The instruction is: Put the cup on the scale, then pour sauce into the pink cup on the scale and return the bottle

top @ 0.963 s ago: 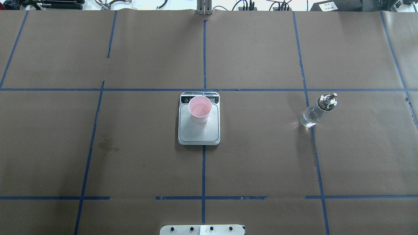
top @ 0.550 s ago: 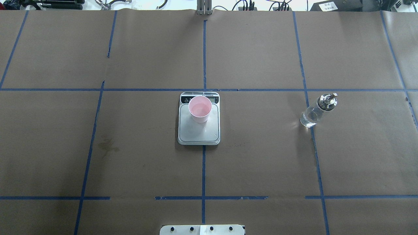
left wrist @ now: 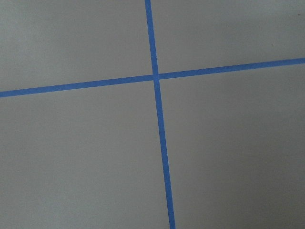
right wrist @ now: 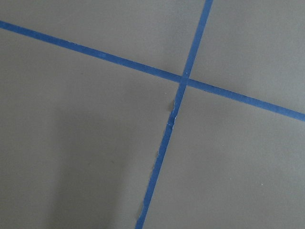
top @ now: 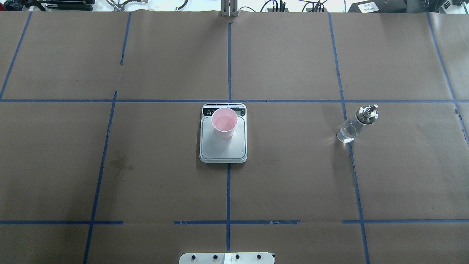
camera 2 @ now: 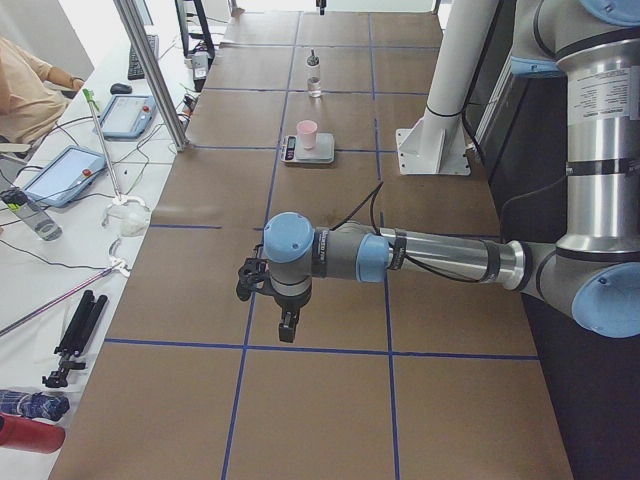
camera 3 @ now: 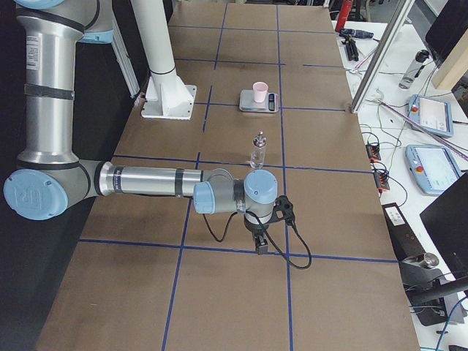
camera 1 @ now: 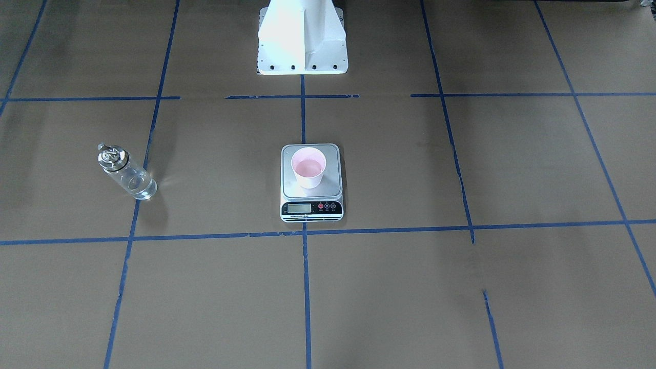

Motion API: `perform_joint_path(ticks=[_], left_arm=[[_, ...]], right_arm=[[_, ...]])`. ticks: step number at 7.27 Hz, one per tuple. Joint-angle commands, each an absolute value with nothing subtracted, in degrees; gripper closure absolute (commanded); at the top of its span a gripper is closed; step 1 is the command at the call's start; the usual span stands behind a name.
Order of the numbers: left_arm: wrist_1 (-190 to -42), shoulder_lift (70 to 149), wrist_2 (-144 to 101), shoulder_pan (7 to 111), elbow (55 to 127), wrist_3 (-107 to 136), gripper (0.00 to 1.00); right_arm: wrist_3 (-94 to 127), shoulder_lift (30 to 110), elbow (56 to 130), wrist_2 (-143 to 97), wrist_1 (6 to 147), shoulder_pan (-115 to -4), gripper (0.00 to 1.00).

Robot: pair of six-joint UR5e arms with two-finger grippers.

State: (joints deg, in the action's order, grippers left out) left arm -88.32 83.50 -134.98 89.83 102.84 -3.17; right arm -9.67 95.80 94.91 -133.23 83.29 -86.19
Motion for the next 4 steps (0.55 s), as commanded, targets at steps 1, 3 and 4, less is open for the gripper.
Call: perform_joint_path(ticks=[1, 3, 4], left_arm=[[-88.33, 83.50, -134.91, 89.82, 103.01, -3.25, 0.00], [-88.33, 83.41, -134.91, 89.82, 103.01, -3.16, 0.00], [-88.33, 83.32, -134.91, 89.74, 103.01, -3.16, 0.00]], right_arm=[[-9.67, 95.80, 94.83, -133.15, 82.01, -86.13, 0.00], [-9.67, 95.89, 94.66, -133.15, 81.21, -86.13, 0.00], [-9.67, 95.89, 94.57, -133.15, 81.21, -86.13, 0.00]])
